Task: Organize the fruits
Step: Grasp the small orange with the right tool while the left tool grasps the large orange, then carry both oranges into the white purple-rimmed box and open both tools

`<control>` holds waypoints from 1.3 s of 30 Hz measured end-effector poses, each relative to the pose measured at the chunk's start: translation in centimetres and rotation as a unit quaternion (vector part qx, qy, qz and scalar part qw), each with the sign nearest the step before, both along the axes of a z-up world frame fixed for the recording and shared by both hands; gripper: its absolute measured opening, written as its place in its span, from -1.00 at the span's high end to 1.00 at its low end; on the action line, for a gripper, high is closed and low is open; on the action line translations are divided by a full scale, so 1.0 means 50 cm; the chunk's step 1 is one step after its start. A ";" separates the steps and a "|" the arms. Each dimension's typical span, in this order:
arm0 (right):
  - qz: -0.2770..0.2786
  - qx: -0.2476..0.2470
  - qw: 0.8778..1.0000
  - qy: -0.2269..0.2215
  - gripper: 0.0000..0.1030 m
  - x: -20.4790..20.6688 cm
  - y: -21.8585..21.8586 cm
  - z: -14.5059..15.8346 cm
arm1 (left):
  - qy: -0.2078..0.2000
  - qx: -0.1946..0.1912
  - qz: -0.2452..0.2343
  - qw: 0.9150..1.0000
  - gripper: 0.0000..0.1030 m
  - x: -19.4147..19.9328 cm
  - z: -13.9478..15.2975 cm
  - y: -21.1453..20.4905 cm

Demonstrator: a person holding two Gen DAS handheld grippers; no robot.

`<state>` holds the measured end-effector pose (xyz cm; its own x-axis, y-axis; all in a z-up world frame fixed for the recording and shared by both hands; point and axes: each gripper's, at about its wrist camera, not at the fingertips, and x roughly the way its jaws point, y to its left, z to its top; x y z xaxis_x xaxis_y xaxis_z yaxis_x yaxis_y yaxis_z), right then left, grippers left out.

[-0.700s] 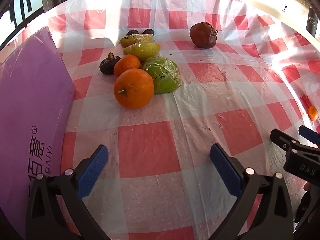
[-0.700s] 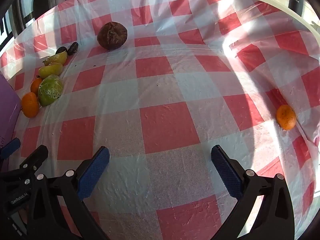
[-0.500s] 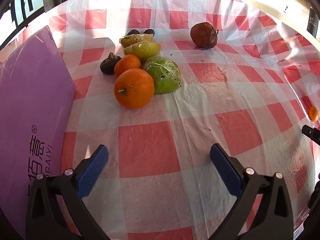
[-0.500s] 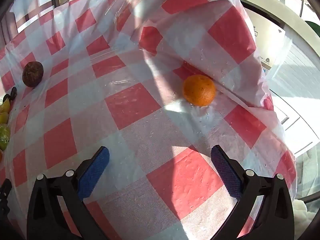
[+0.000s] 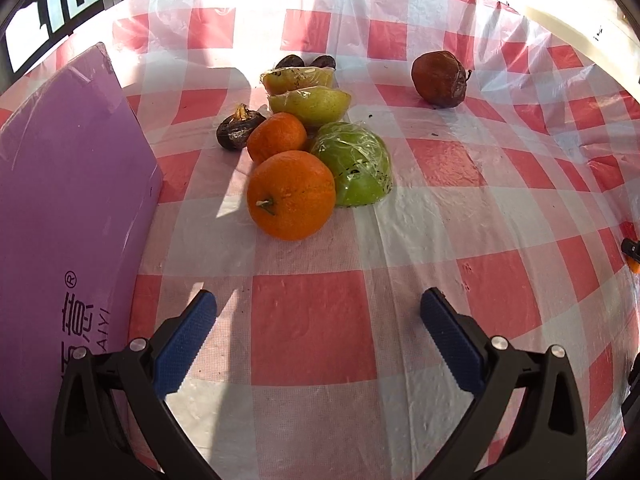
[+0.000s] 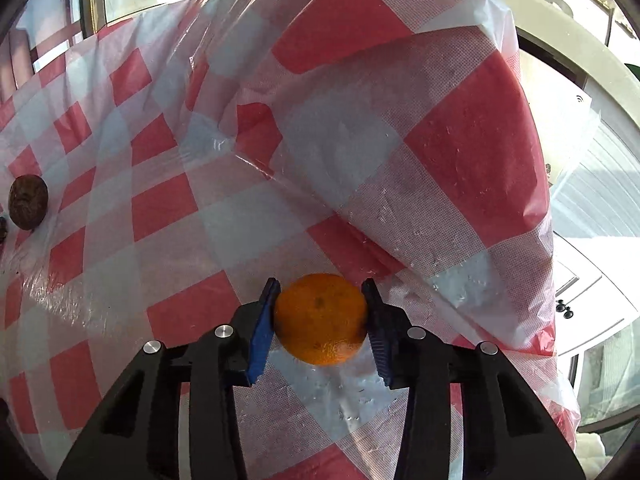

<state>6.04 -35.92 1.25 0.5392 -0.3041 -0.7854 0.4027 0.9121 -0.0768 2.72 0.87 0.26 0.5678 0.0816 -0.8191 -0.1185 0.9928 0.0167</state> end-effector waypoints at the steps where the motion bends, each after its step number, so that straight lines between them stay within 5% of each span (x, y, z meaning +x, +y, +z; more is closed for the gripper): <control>1: 0.001 0.002 1.000 -0.001 0.21 -0.001 -0.001 0.000 | -0.001 -0.001 0.013 1.000 -0.97 0.014 0.000 0.010; 4: 0.002 0.011 1.000 -0.005 0.20 -0.005 -0.008 0.002 | -0.002 0.000 0.025 1.000 -0.95 0.063 0.003 0.025; 7: 0.003 0.025 1.000 -0.006 0.20 -0.005 -0.014 -0.004 | -0.013 0.003 0.011 1.000 -0.69 0.093 0.010 0.027; 9: 0.009 0.031 0.999 -0.005 0.20 -0.008 -0.016 -0.006 | -0.023 0.004 -0.014 1.000 -0.10 0.090 0.018 0.013; 11: 0.010 0.043 0.999 0.001 0.20 -0.011 -0.016 -0.014 | -0.015 0.011 -0.022 1.000 0.14 0.075 0.025 0.000; 20: 0.023 0.189 0.982 0.014 0.21 -0.107 -0.046 0.037 | 0.015 -0.038 -0.065 0.997 0.15 -0.042 0.061 -0.028; 27: 0.080 0.185 0.979 0.027 0.21 -0.167 0.041 0.126 | -0.033 -0.111 -0.108 0.987 0.15 -0.083 0.175 -0.004; 34: 0.216 0.167 0.962 0.031 0.21 -0.172 0.277 0.212 | -0.131 -0.163 -0.111 0.972 0.15 -0.138 0.344 0.116; 39: 0.380 0.138 0.915 0.003 0.21 -0.201 0.530 0.287 | -0.122 -0.118 -0.068 0.983 0.15 -0.196 0.363 0.252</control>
